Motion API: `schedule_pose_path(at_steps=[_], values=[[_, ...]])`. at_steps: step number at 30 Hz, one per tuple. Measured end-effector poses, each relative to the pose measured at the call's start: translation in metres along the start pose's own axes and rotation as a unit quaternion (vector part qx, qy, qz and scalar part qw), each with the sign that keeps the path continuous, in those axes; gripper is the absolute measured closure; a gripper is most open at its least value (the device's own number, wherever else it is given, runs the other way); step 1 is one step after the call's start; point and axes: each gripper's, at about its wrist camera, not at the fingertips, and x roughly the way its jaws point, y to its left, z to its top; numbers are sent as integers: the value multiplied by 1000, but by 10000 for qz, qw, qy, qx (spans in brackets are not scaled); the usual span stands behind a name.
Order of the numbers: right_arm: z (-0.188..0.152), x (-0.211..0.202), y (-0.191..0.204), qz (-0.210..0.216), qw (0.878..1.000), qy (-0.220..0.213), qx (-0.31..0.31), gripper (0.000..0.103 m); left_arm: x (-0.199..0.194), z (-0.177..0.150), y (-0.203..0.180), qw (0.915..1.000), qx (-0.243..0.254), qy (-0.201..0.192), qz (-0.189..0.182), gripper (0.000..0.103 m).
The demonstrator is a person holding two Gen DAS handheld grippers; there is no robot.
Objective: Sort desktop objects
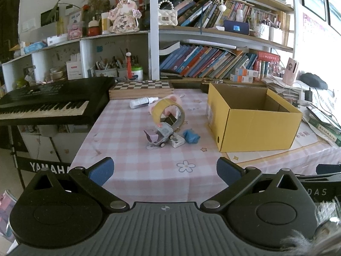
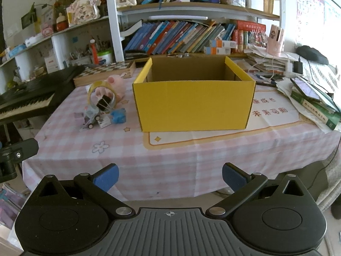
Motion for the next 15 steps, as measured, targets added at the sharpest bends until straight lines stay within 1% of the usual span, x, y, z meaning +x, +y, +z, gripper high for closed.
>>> schedule_pose_path(at_steps=[15], values=[[3, -1, 2, 17, 10000, -21, -30, 0, 0, -1, 1, 10000, 0, 10, 3, 0]])
